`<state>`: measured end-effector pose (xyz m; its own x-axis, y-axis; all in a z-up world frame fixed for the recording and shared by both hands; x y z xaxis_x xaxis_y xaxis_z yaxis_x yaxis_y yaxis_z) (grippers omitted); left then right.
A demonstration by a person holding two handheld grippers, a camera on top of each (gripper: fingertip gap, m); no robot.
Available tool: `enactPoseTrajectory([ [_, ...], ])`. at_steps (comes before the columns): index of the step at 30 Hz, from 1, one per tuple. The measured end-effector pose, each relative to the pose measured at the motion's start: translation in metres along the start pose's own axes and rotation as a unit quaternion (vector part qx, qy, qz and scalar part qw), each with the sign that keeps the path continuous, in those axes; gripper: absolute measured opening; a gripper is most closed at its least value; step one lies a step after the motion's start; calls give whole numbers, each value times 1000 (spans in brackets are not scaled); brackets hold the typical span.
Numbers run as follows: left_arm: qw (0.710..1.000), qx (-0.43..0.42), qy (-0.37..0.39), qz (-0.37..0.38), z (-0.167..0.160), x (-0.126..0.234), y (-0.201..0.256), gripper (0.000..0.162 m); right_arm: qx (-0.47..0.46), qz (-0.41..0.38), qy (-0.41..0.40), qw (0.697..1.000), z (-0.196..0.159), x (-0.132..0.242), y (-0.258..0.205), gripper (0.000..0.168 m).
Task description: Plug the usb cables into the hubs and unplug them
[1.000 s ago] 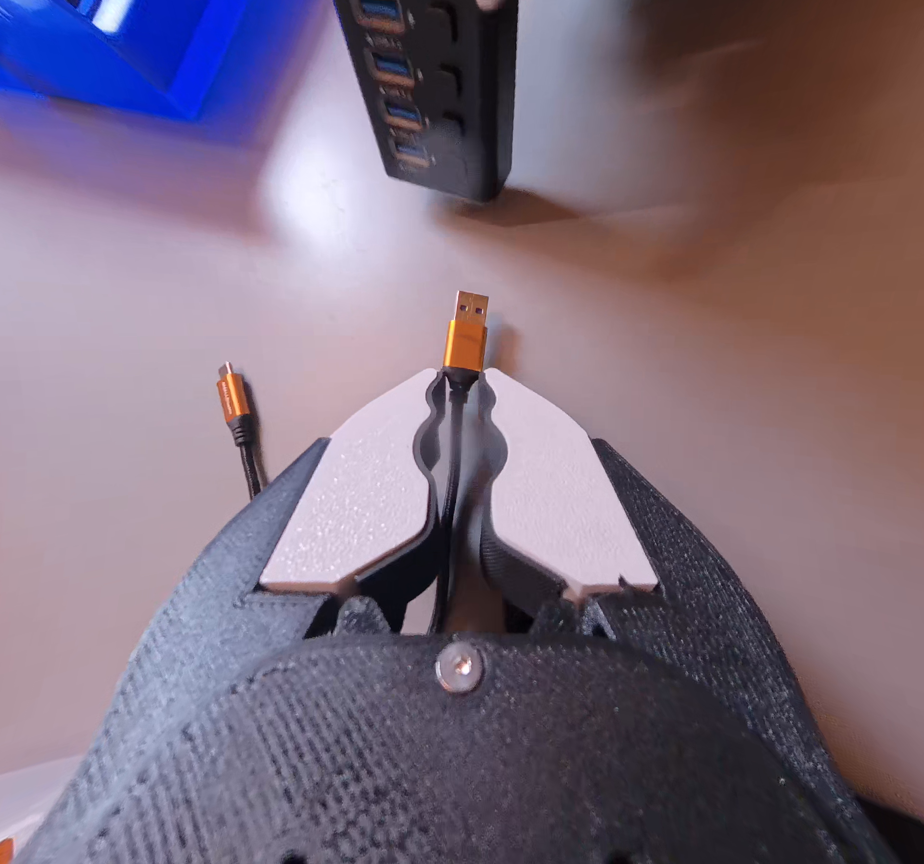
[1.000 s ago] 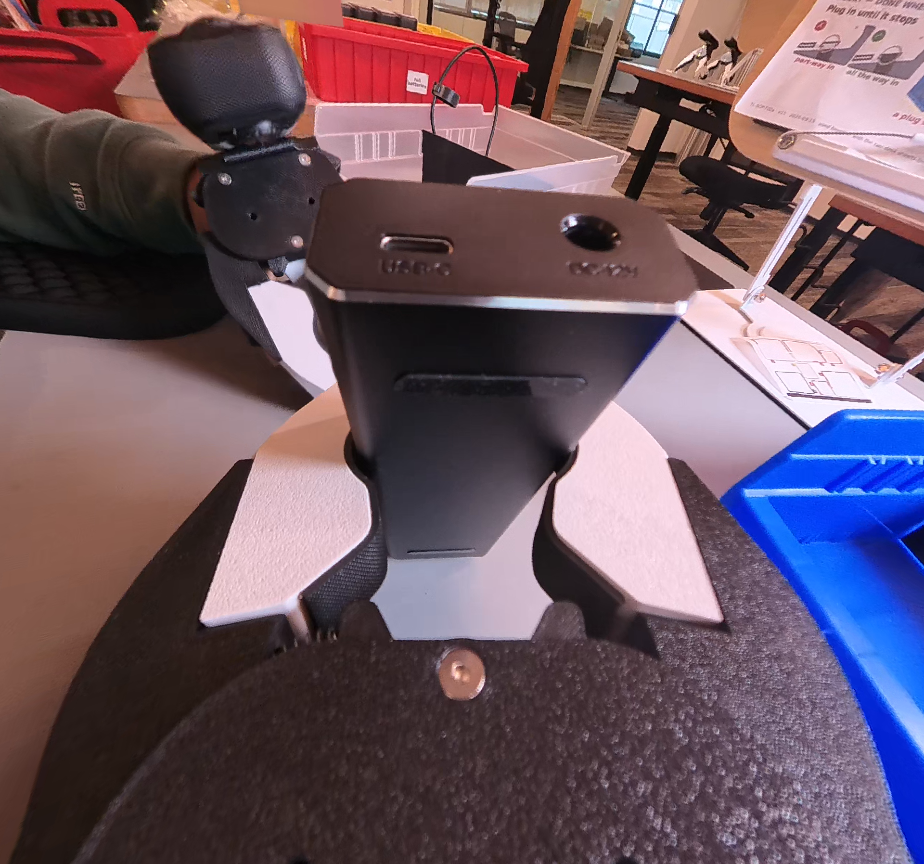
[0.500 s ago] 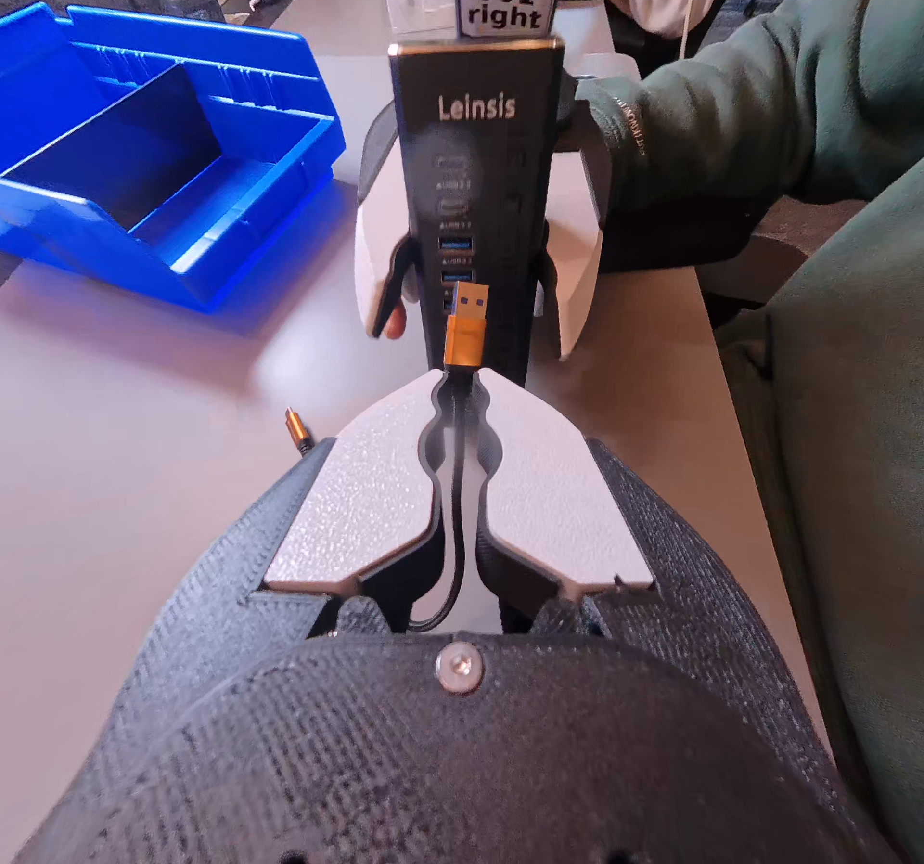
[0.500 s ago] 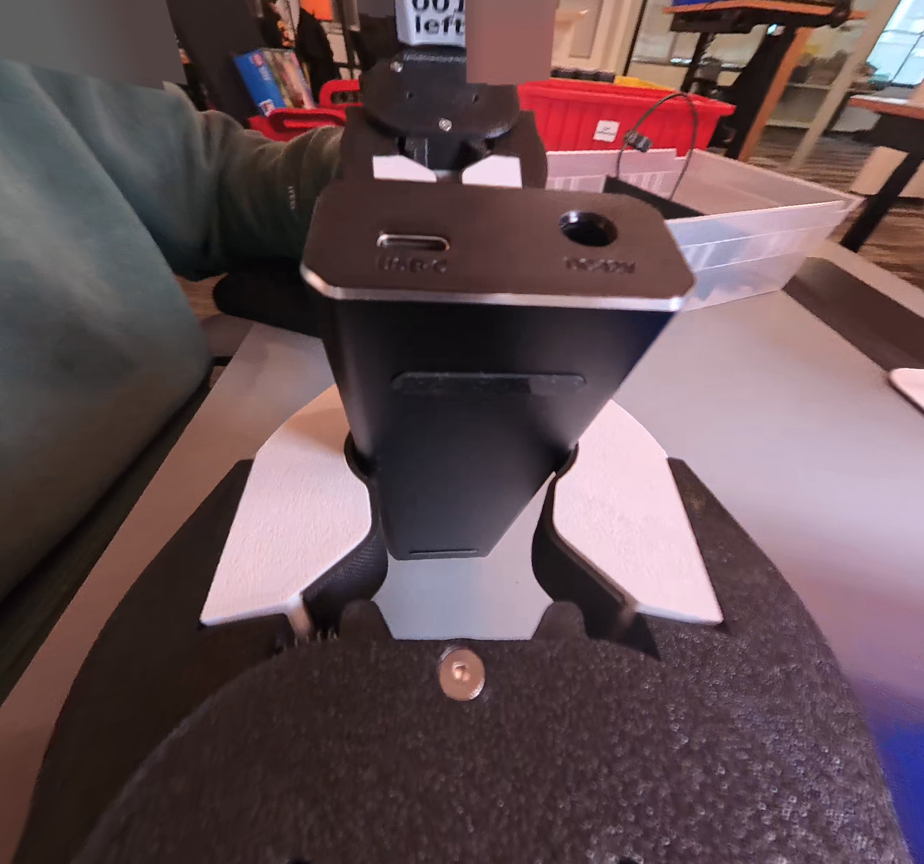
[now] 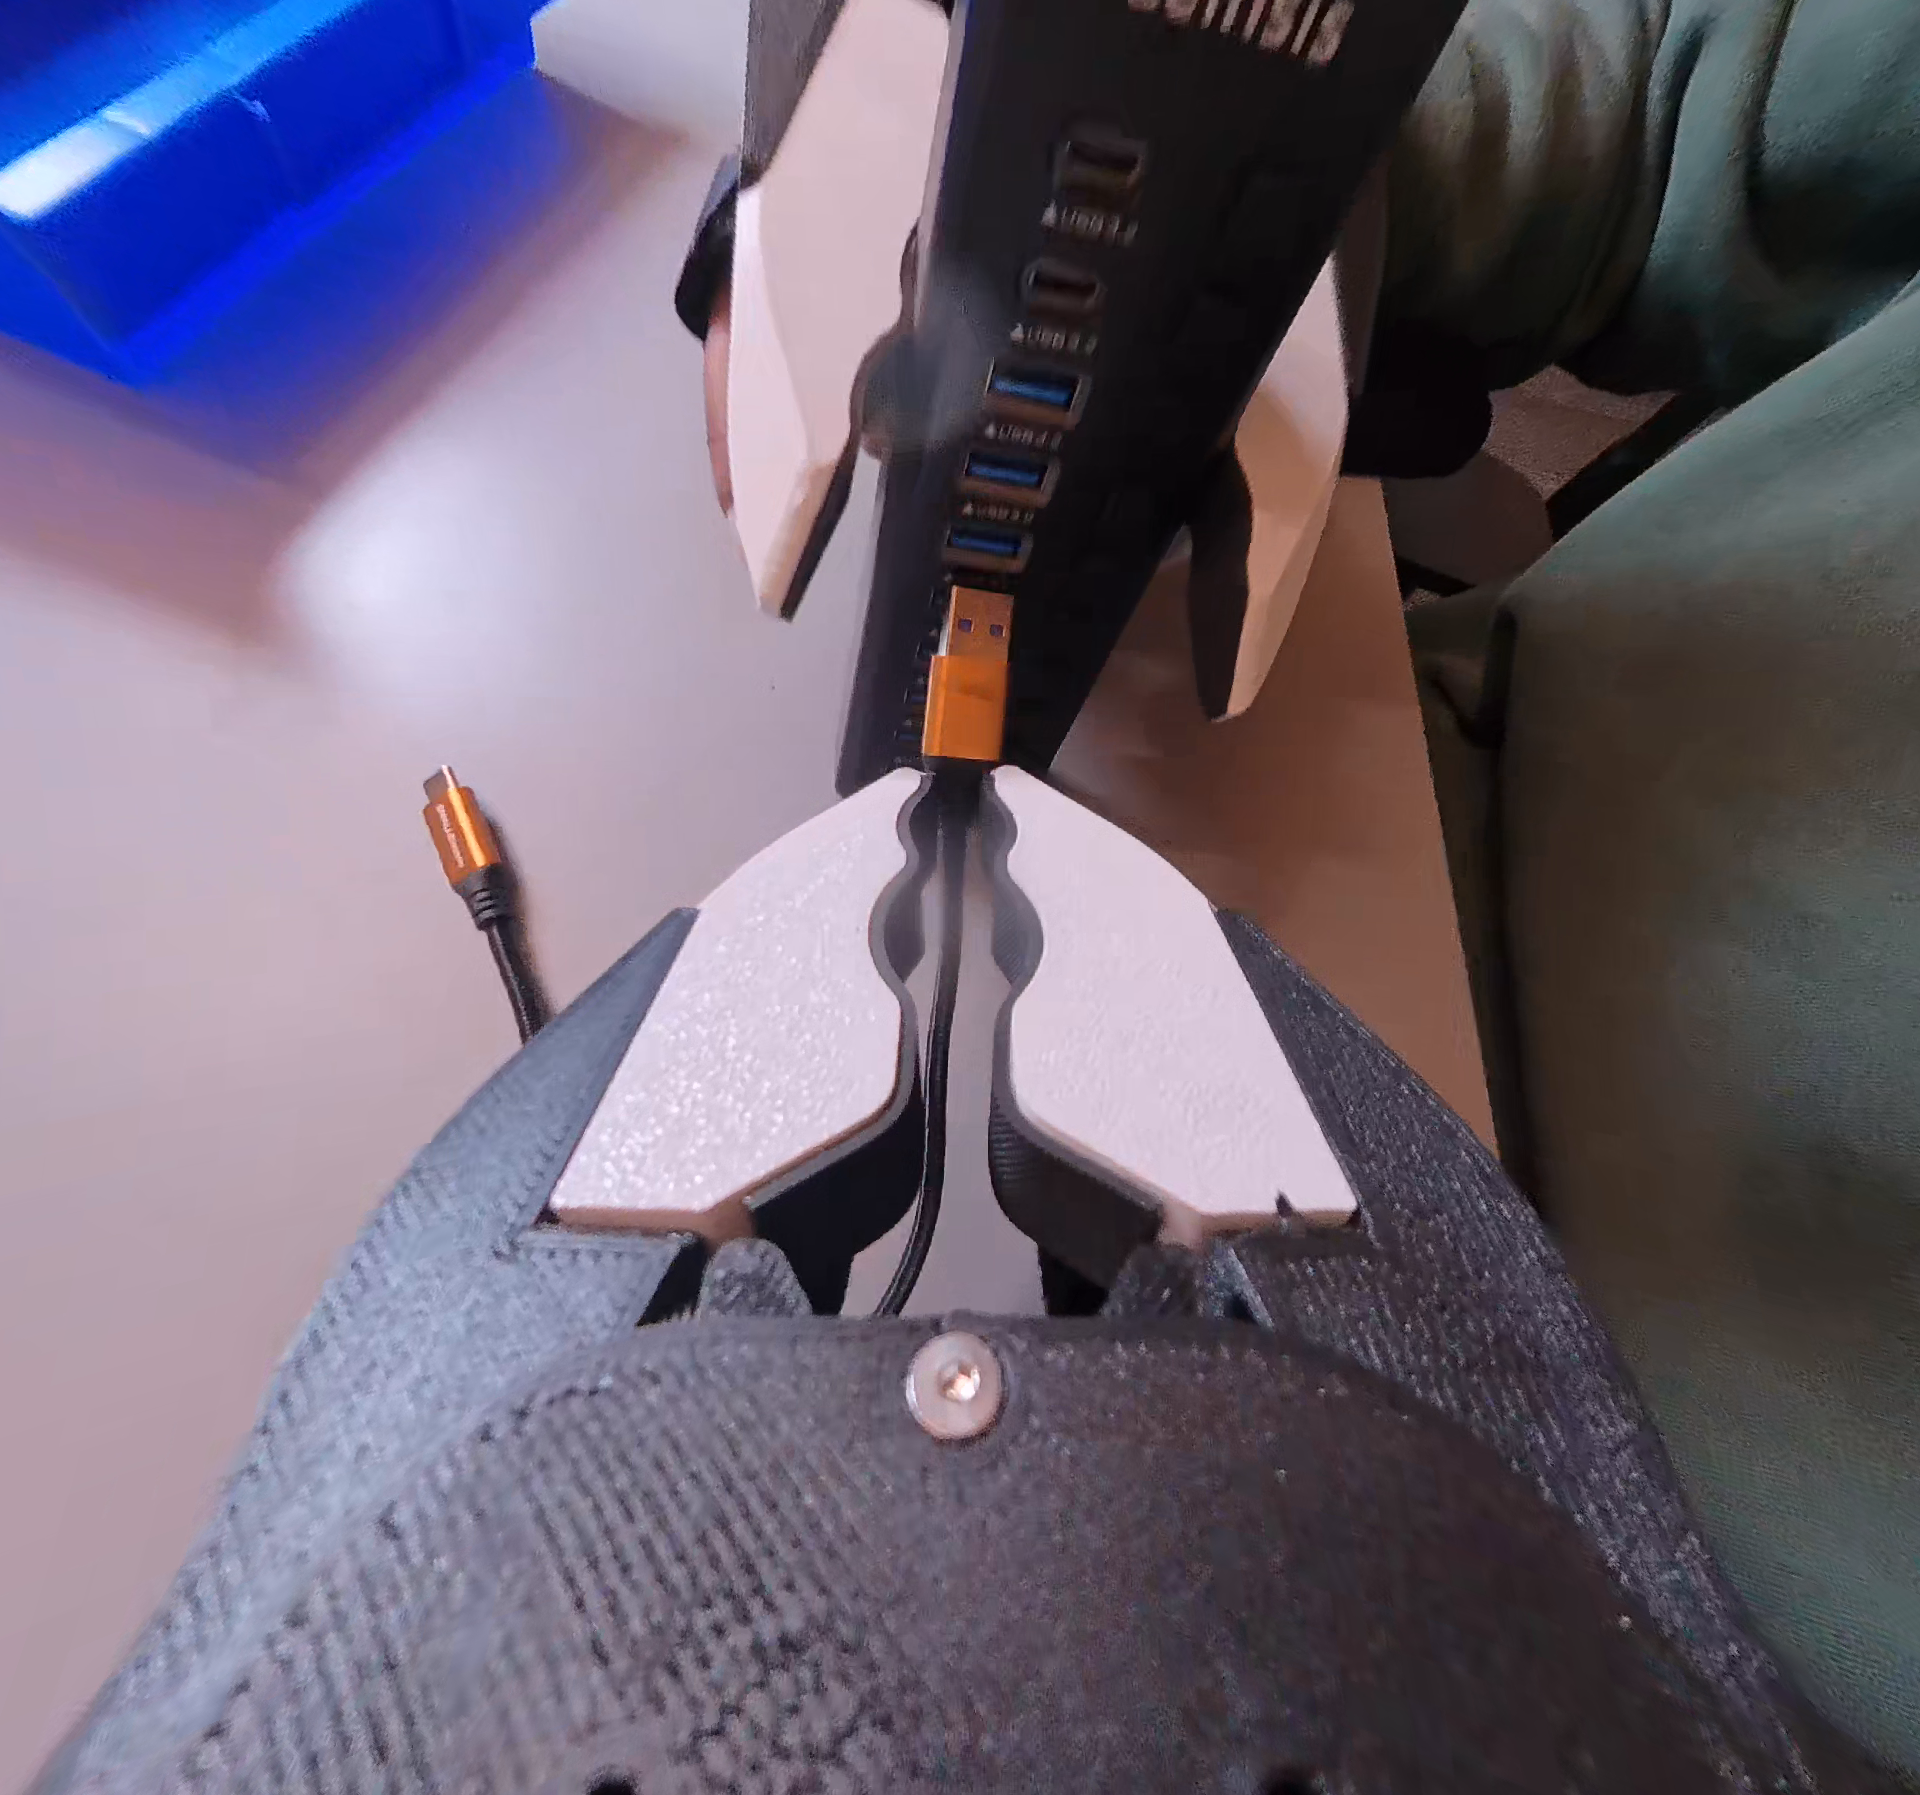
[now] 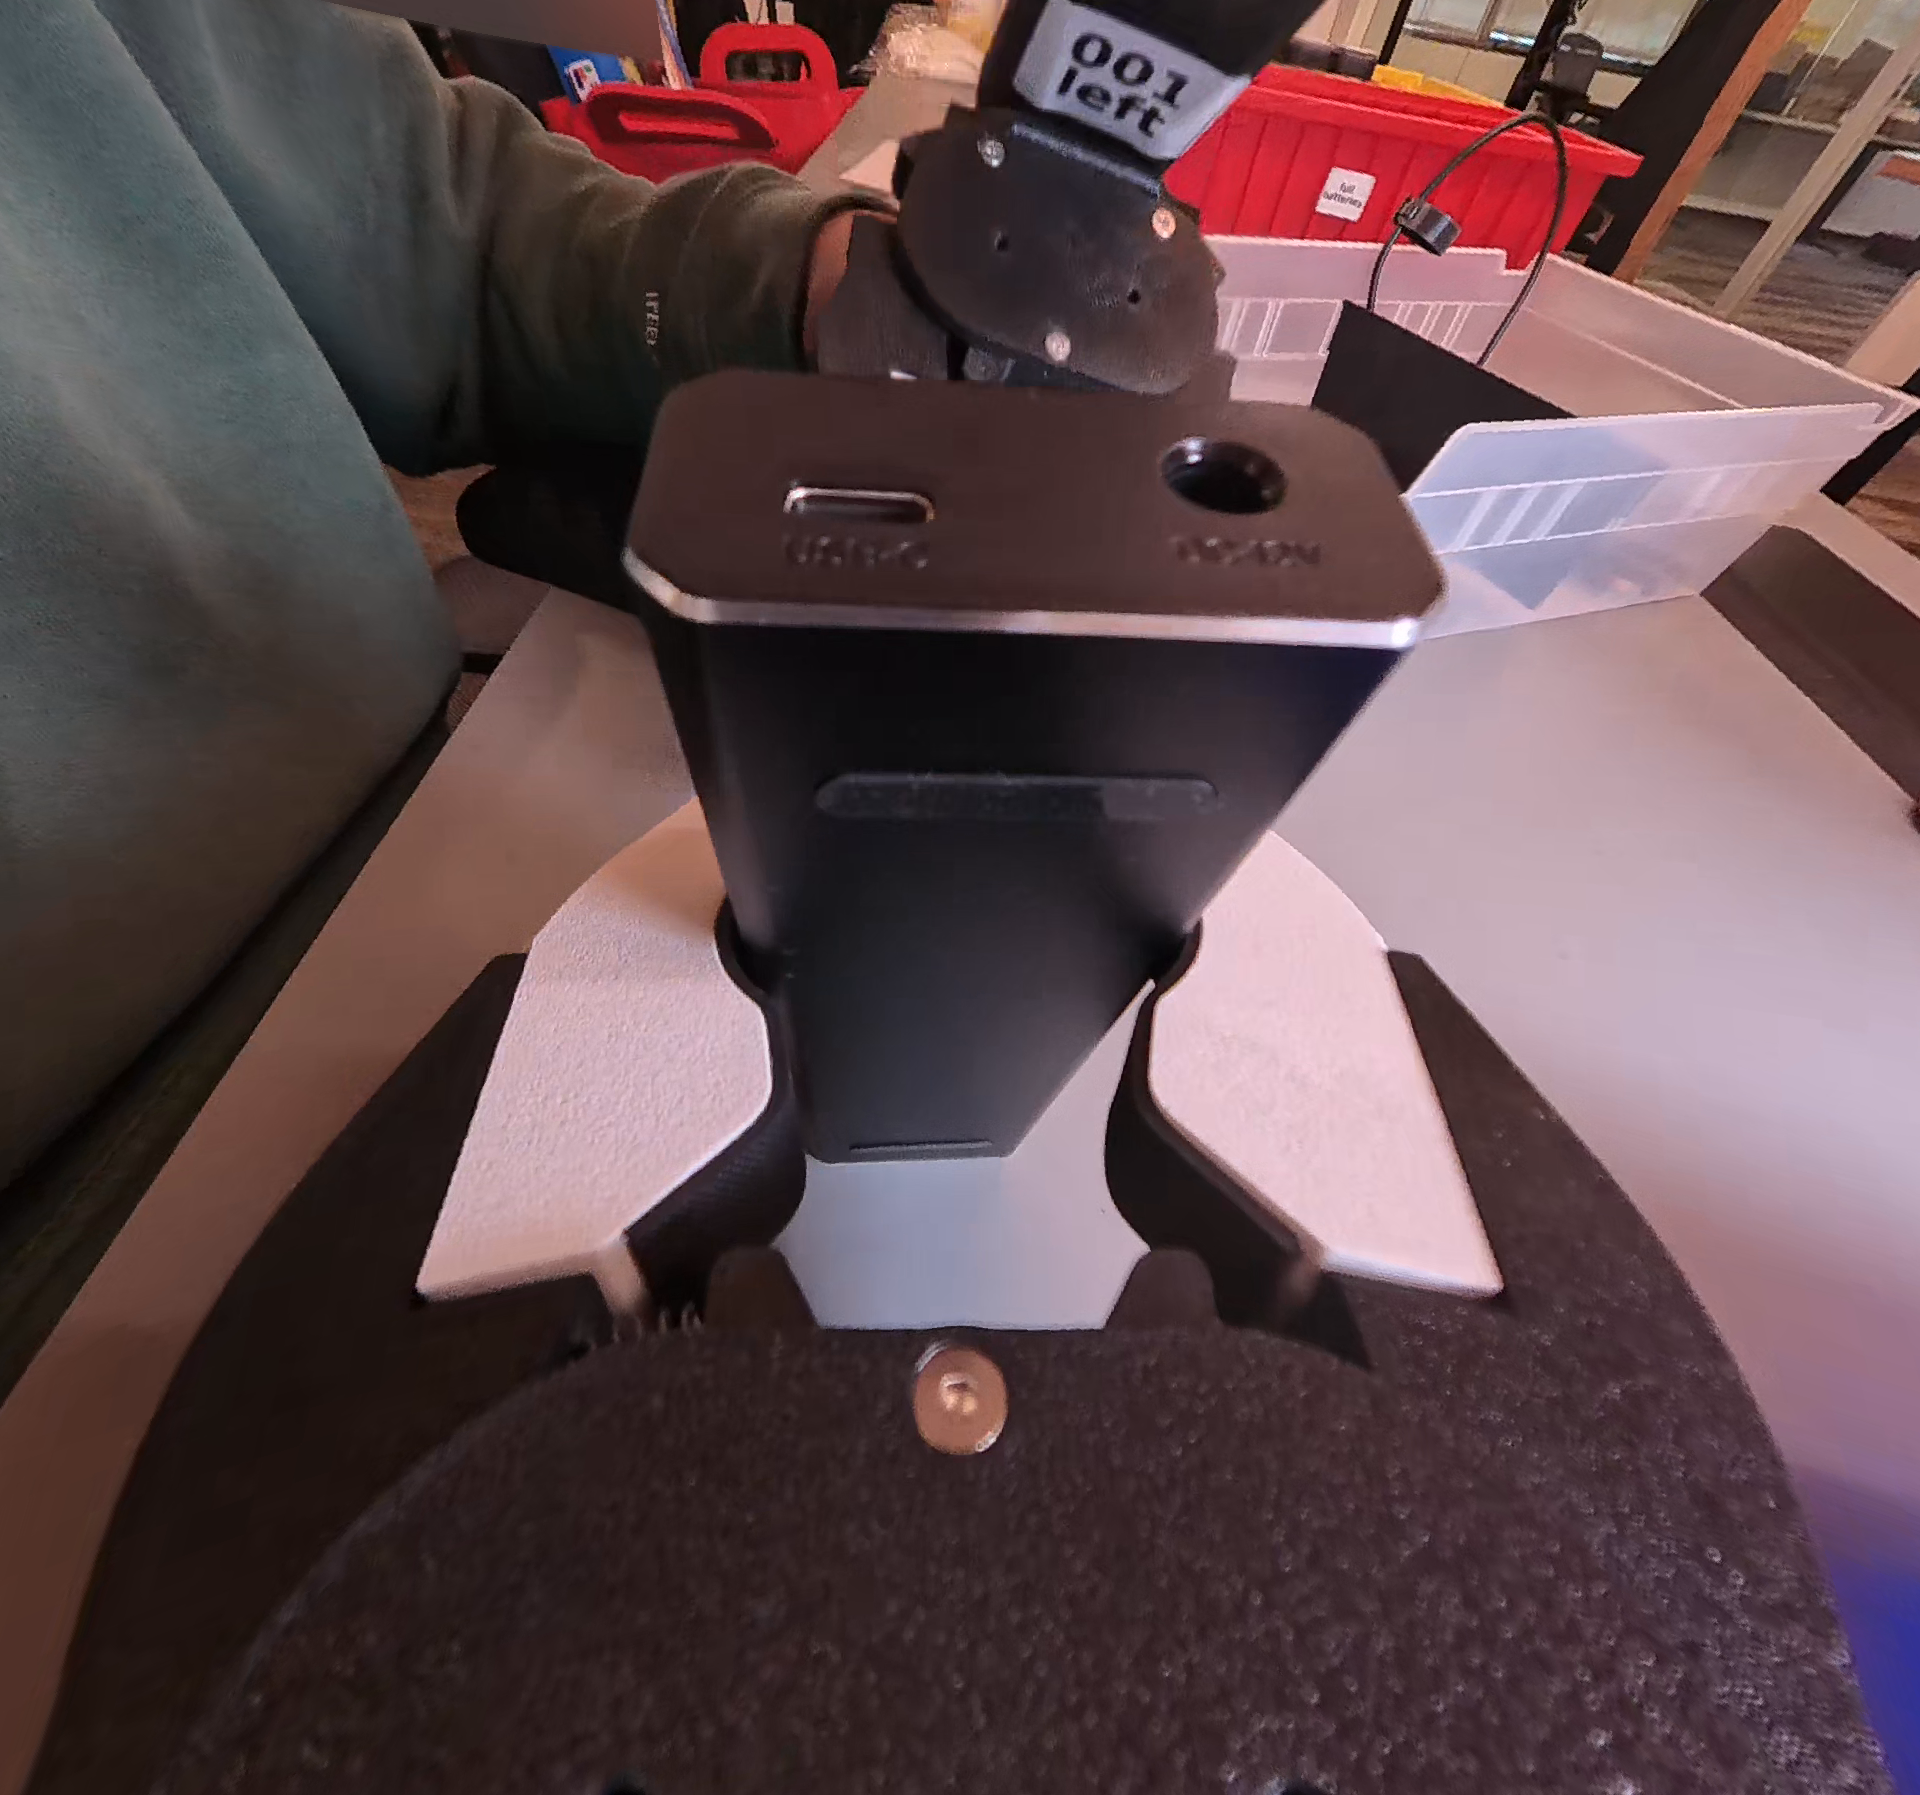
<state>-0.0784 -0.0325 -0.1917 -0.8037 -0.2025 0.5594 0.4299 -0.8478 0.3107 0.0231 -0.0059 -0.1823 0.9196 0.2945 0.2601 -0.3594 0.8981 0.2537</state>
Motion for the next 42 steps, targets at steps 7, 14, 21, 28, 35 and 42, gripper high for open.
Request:
enactPoseTrajectory([
  [7,997,-53,-40,27,-20,-19,-10,9,-16,-9,-13,1000,-4,8,7,72],
  [14,981,-159,-84,75,-31,-34,-6,28,-19,-23,-27,999,-7,20,15,72],
  [21,968,-206,-103,100,-28,-43,-7,17,-36,-46,-18,998,-8,33,25,72],
  [28,961,-240,-101,92,-28,-43,-8,15,-39,-47,-25,998,-10,33,26,72],
  [35,989,-150,16,-9,-15,-22,-3,15,-33,-45,-20,998,-7,35,24,72],
  [42,973,-58,183,-129,15,20,0,15,-27,14,53,998,9,37,11,72],
])
Point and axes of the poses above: each gripper's, where its closed fingertips meet, x back along the fingers, z out of its top, y = z × x across the jaws, the point moved 6 cm from there along x, back along the fingers, and after that the axes turned 8 degrees about x, right-handed, at the moved point
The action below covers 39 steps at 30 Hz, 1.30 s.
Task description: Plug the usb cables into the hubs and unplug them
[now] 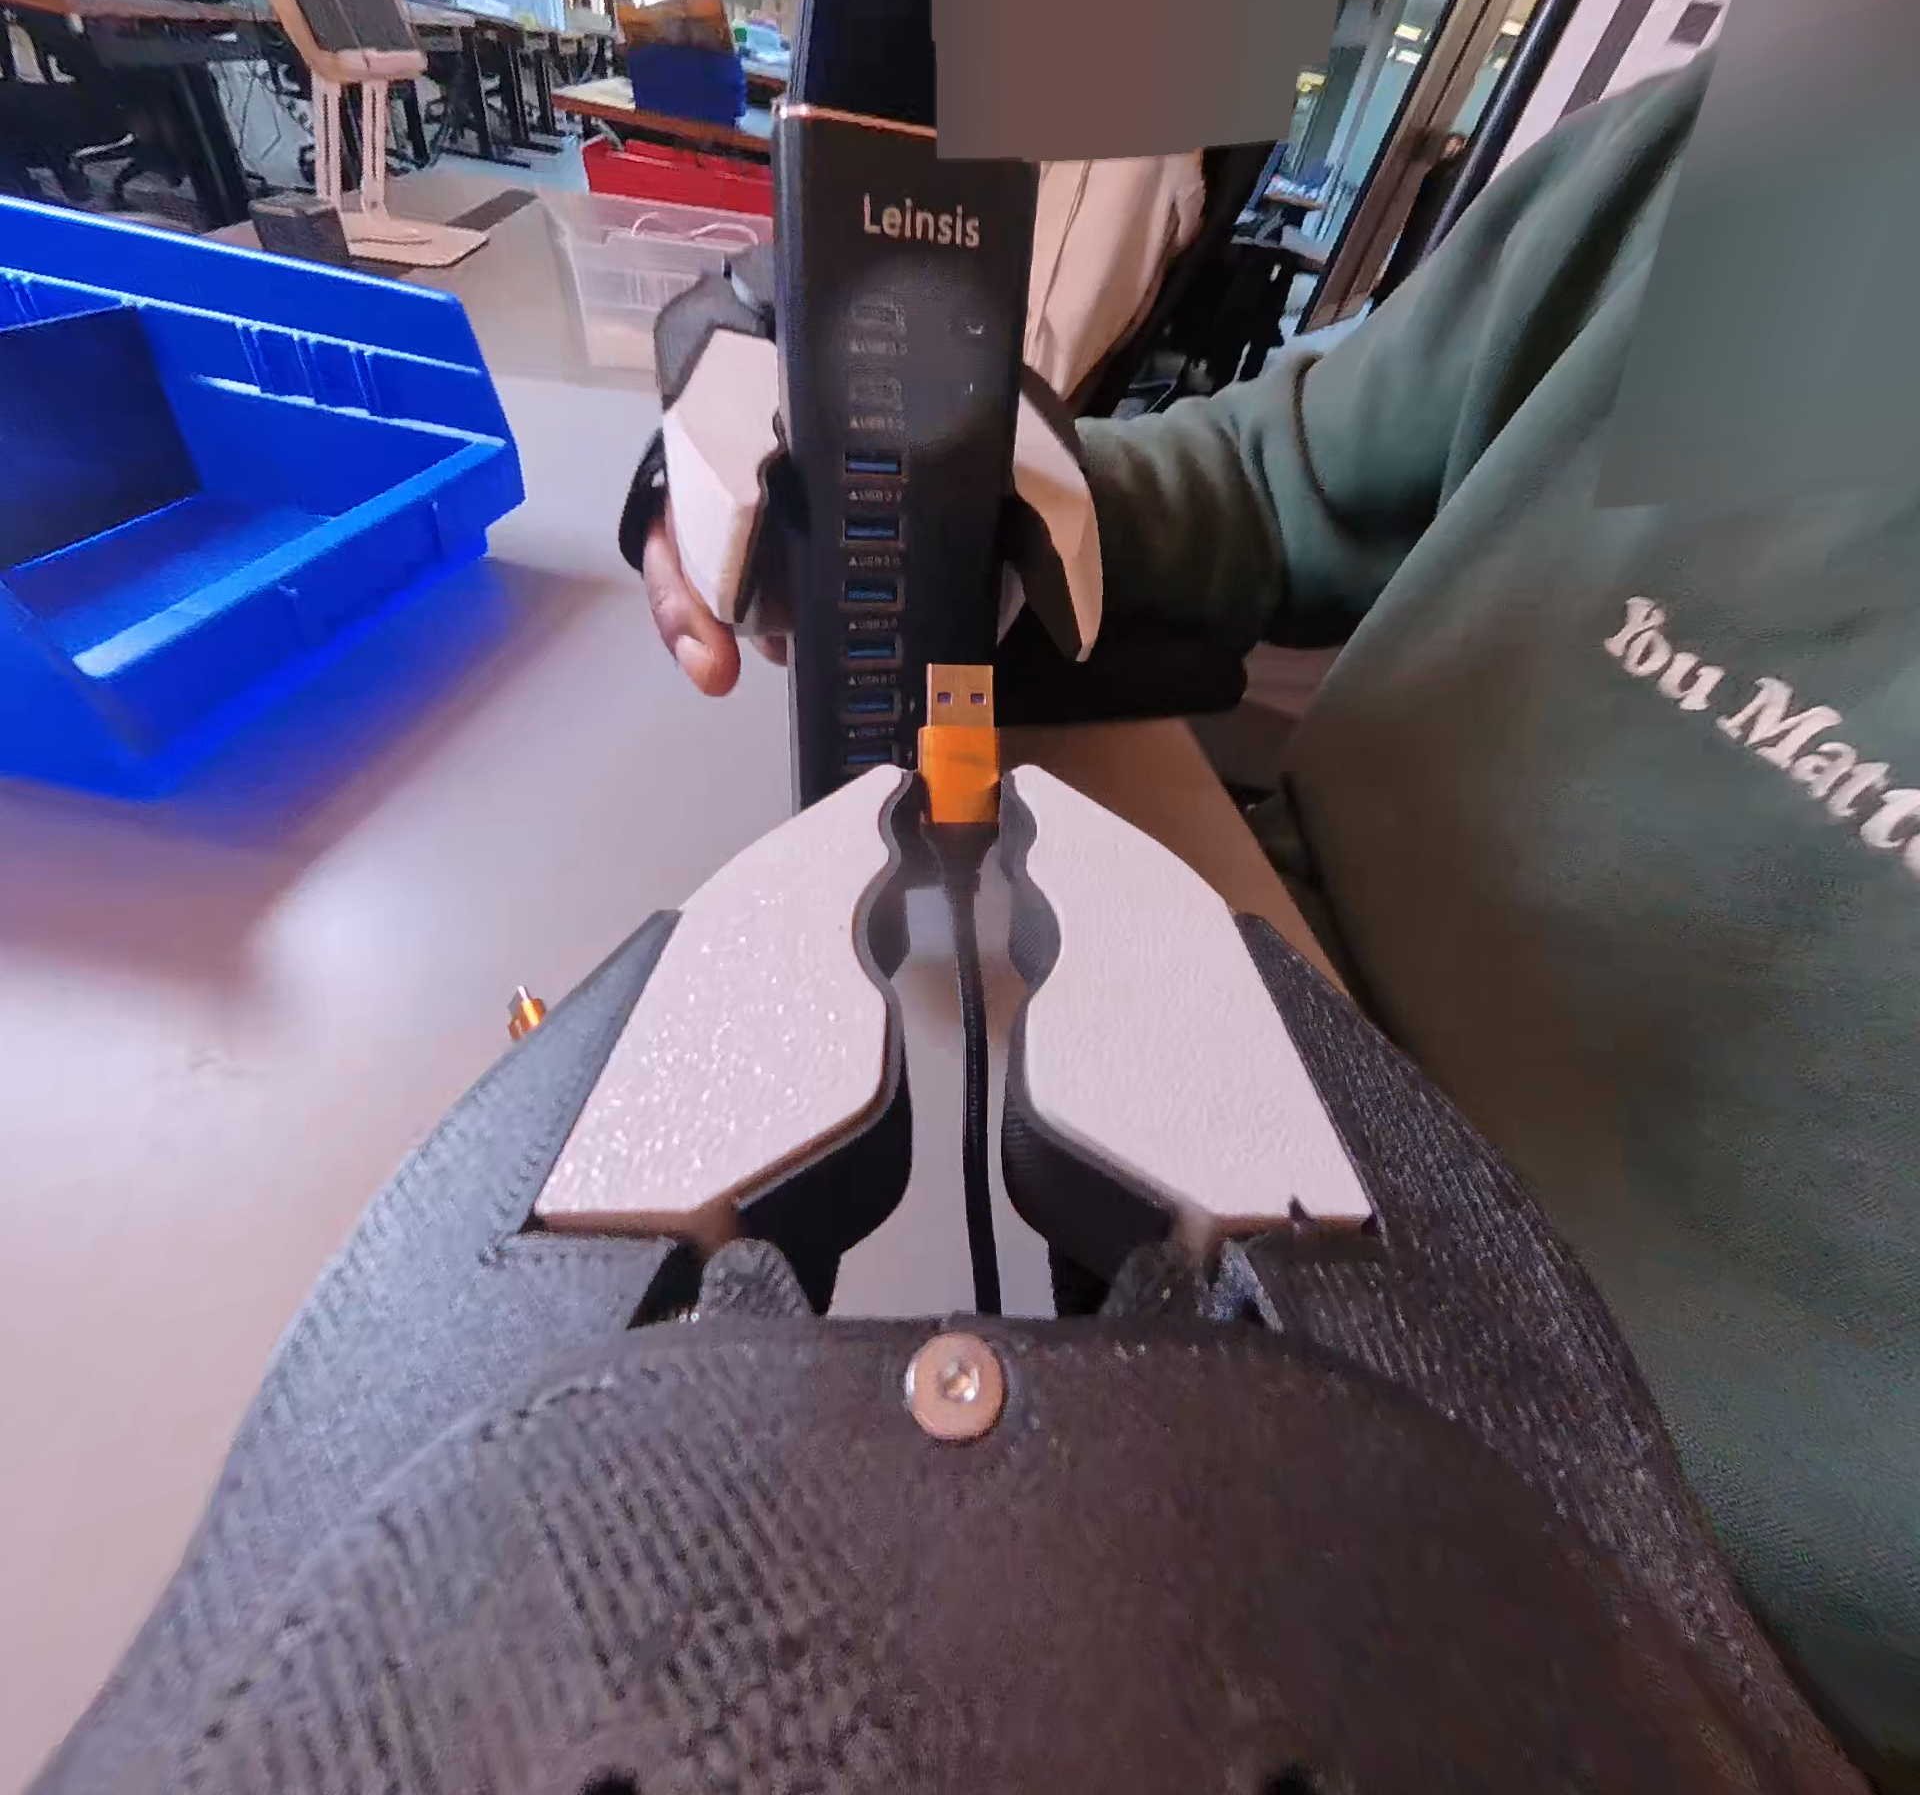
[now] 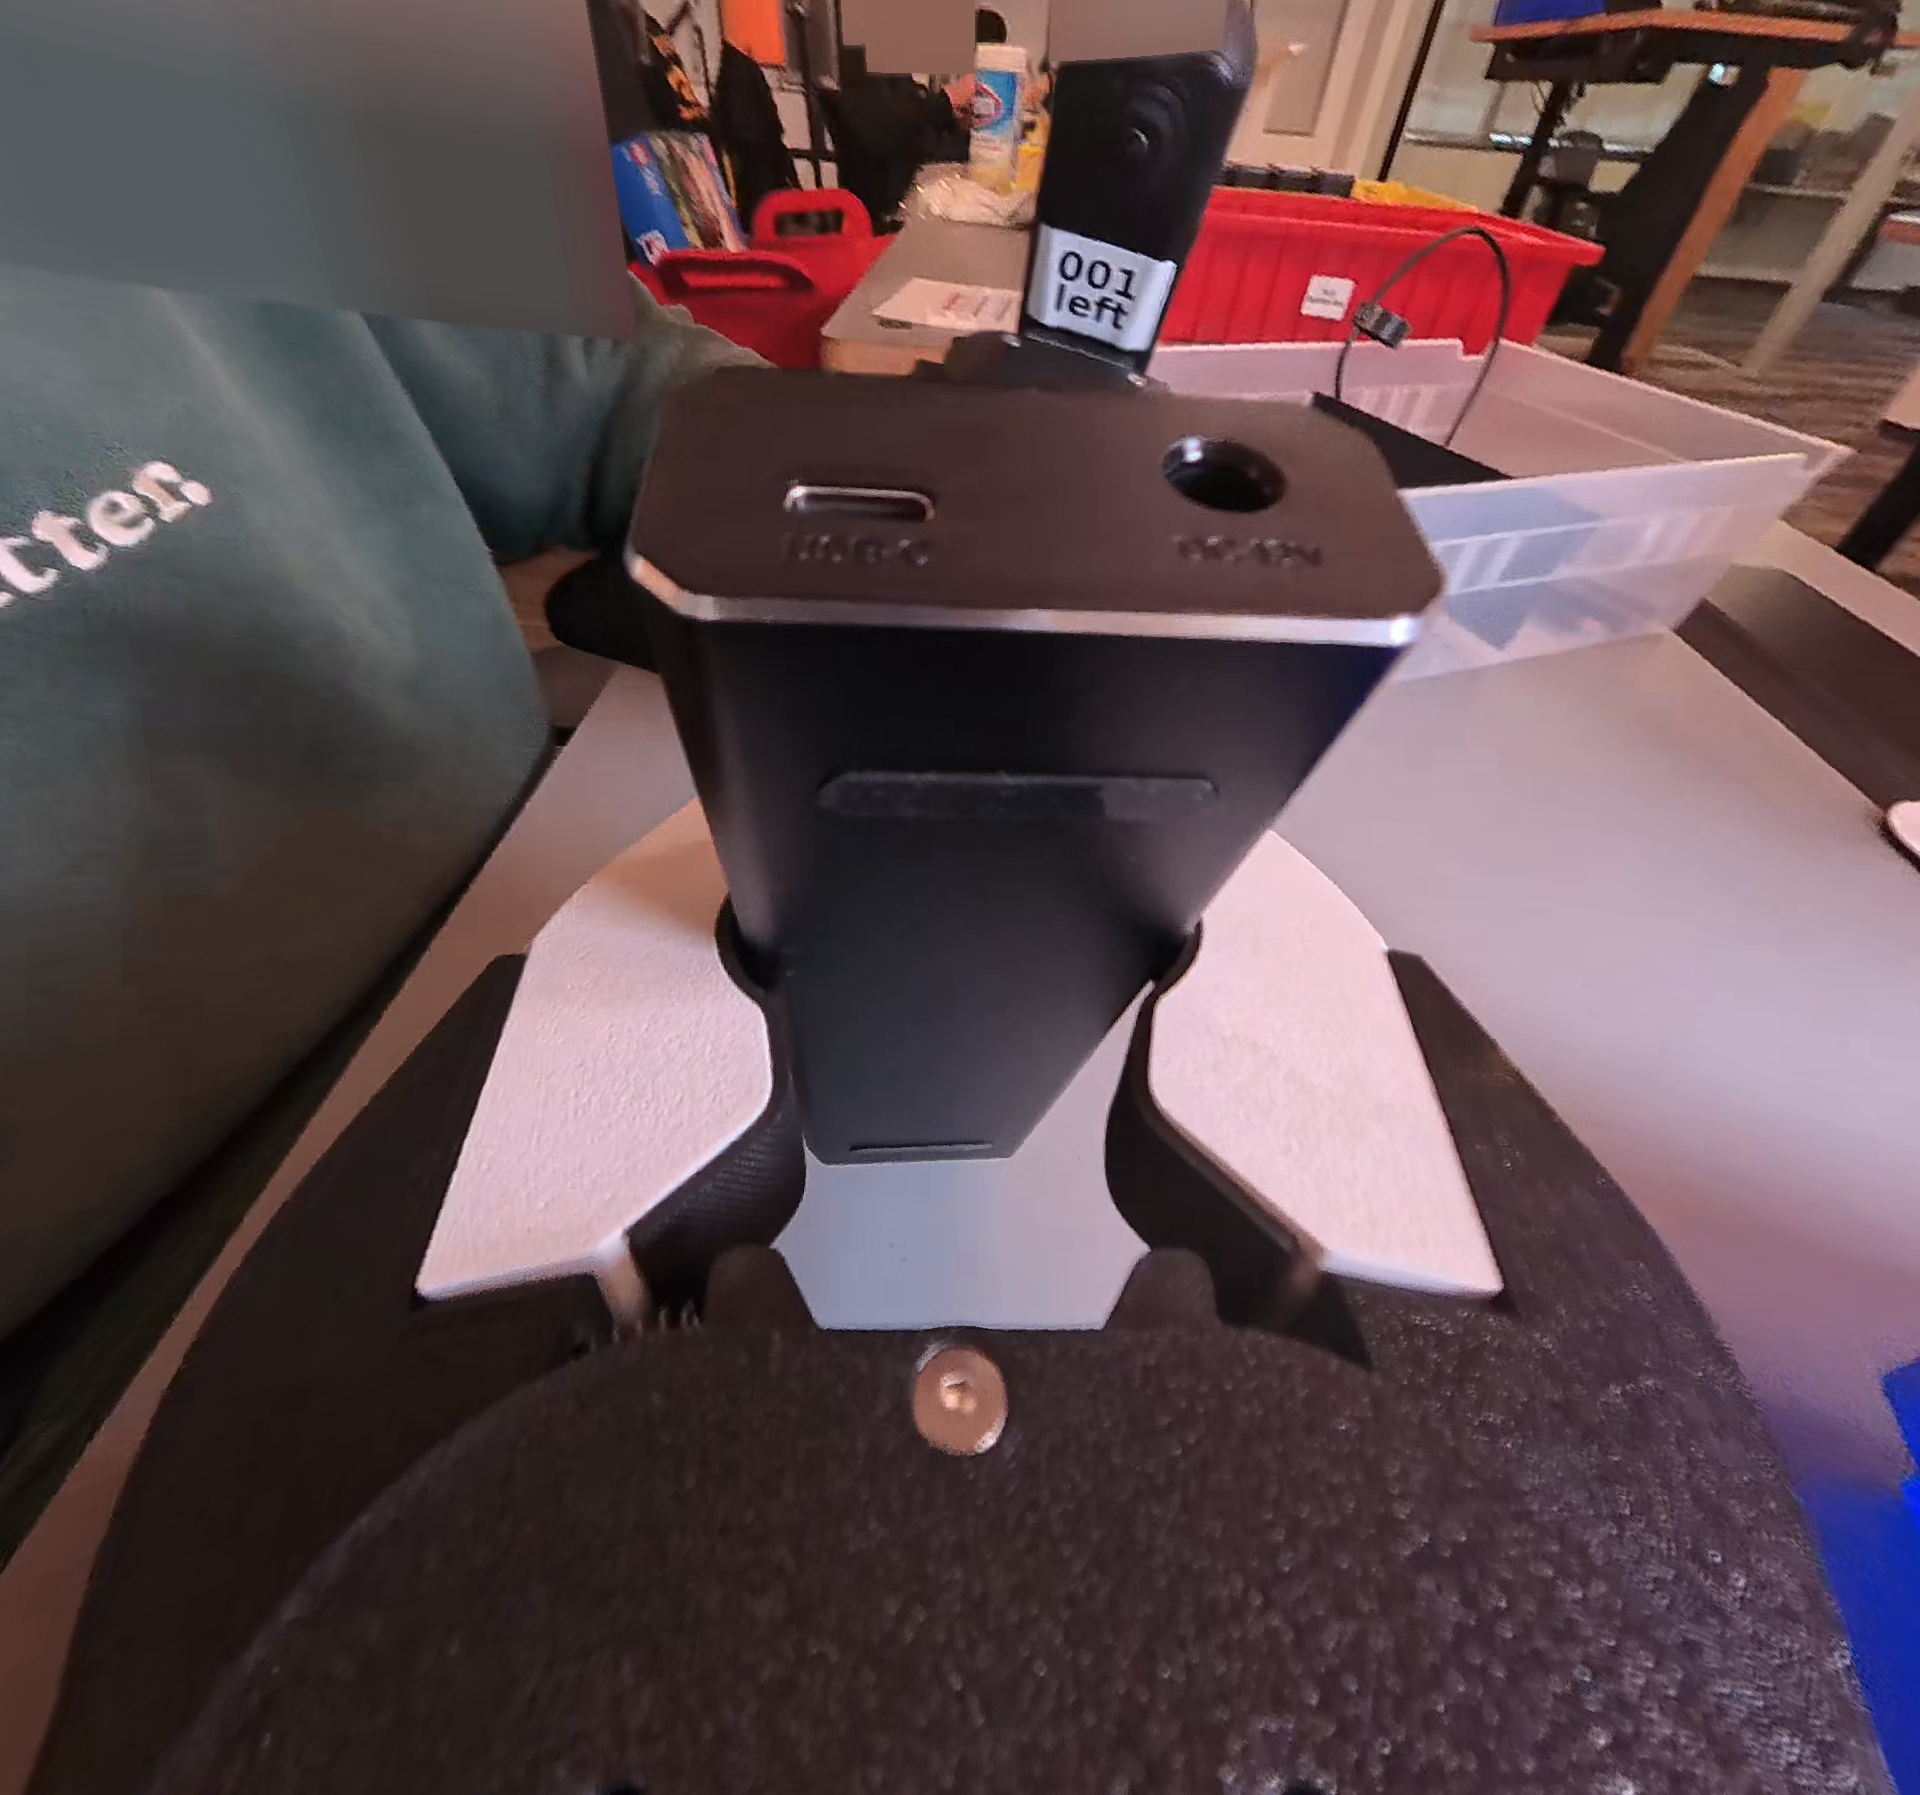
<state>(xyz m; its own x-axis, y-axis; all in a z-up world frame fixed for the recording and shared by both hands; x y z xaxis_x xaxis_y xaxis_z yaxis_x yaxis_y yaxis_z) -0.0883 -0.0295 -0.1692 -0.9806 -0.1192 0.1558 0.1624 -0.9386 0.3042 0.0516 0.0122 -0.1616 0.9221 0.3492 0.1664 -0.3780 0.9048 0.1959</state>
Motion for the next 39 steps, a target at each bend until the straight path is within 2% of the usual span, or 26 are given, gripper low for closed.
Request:
enactPoseTrajectory([
  [8,999,22,23,-6,11,-5,7,15,-22,34,26,999,2,-6,-6,72],
  [19,997,70,9,40,17,-14,11,15,-61,58,47,995,-2,-13,-7,72],
  [29,995,80,-15,57,15,-20,15,15,-77,79,64,992,0,-15,-10,72],
  [35,992,96,-31,70,13,-25,14,15,-70,71,17,995,-6,-23,-12,72],
  [39,989,85,-68,97,10,-25,10,15,-37,53,-61,996,-10,-29,-12,72],
])
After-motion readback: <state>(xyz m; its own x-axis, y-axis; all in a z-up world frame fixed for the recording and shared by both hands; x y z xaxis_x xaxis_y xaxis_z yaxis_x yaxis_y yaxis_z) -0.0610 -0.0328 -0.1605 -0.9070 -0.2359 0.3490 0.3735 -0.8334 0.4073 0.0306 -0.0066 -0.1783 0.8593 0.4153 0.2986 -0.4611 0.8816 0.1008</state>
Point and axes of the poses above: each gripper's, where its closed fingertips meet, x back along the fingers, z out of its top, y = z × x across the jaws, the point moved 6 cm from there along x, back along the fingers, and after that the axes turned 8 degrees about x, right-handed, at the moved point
